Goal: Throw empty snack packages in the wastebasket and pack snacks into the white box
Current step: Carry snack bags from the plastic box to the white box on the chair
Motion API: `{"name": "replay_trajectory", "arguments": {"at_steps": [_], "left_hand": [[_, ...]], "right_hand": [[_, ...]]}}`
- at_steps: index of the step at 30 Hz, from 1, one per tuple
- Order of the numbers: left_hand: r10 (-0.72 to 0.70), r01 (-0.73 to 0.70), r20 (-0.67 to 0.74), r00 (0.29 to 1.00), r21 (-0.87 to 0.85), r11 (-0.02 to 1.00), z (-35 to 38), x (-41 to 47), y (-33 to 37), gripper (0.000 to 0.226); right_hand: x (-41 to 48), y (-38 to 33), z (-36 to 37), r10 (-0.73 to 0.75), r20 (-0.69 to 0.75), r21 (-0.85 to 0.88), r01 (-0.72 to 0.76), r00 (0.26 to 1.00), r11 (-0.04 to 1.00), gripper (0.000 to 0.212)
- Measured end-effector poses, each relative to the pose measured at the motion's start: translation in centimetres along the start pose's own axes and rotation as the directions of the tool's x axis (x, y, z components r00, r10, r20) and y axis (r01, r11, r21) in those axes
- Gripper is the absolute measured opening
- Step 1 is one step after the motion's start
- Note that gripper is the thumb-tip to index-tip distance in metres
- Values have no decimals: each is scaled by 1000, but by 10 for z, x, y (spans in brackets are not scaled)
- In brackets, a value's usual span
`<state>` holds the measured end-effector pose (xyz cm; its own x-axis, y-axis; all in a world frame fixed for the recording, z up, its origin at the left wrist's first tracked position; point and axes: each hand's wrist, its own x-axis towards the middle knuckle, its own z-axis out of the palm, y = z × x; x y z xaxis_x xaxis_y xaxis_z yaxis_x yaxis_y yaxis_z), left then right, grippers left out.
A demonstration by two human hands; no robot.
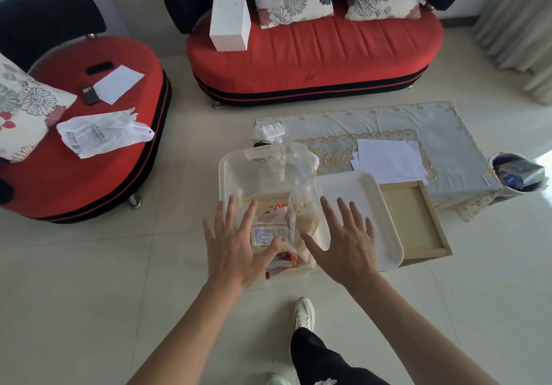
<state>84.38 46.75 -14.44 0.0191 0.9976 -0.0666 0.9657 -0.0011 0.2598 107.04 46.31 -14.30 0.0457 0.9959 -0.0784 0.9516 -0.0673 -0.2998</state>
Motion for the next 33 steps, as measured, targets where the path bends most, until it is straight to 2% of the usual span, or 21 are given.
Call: {"name": "replay_trajectory", "arguments": {"at_steps": [8,14,19,21,27,33], "left_hand": [[99,-99,9,995,88,991,-22,-8,4,98],[189,-197,79,979,106,975,-43,-36,8,104],[303,-304,30,952,60,951,-65,-68,23,106],[360,-360,8,933,35,932,-70,-79,35,100],[530,-531,28,848,40,847,-74,-112,108,98],[726,-729,64,685,42,684,-72,-149,212,98]], "right_hand": [[-16,1,-20,-27,-40,-117,22,999,993,89],[-61,-2,-51,70,-87,-135,-81,994,987,89],[-119,-1,-75,142,-175,-159,-171,974,972,89],[-146,4,-83,187,-220,-135,-220,957,966,90],[-227,42,-116,363,-236,-44,-383,901,923,90],[-307,111,-150,580,-330,5,-613,745,790,95]]}}
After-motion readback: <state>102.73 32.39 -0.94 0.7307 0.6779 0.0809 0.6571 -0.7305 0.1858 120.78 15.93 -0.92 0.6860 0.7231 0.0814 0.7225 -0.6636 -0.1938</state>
